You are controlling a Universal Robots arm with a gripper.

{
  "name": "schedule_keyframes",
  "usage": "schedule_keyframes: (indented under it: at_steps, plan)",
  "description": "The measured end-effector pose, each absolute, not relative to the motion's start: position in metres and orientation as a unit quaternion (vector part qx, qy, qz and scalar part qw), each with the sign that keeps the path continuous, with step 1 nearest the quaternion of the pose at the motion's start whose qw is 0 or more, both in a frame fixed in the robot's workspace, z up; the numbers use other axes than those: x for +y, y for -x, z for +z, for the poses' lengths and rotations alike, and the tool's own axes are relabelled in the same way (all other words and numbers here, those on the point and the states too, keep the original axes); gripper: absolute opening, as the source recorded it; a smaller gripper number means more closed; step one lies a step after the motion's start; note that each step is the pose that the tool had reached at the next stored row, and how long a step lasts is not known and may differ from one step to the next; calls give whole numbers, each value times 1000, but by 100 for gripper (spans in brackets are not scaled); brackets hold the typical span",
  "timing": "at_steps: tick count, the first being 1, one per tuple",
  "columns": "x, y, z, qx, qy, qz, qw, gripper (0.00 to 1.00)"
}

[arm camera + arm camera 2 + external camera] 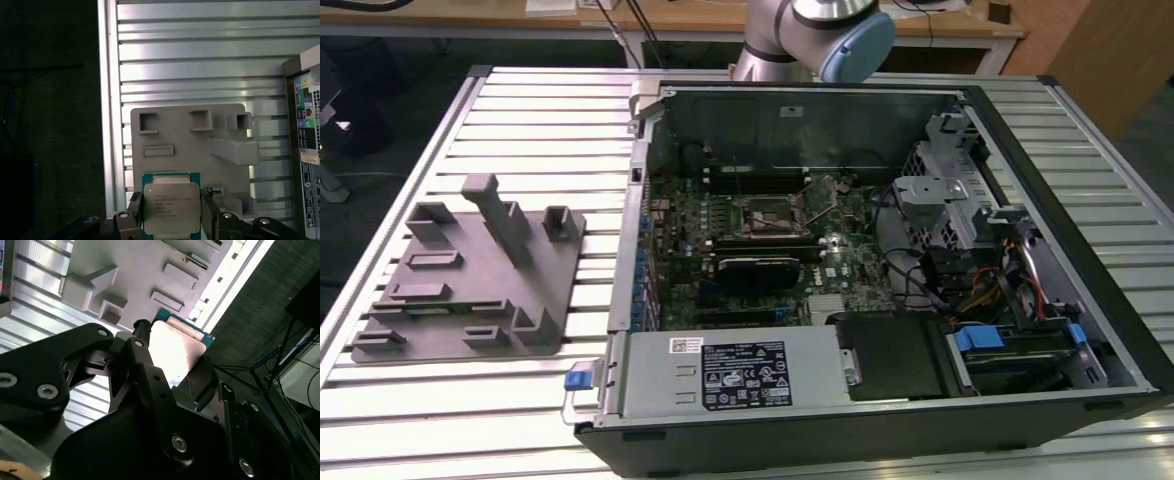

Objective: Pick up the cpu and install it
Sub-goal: 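Pick up the cpu and move it towards the insertion slot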

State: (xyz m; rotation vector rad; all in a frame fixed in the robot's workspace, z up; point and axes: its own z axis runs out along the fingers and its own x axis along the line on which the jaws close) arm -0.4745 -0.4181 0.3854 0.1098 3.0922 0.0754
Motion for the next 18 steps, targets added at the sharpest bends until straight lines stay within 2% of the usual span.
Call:
schedule_keyframes:
  at_steps: [18]
  plan:
    - [-418, 454, 385, 999, -35, 24, 23, 55]
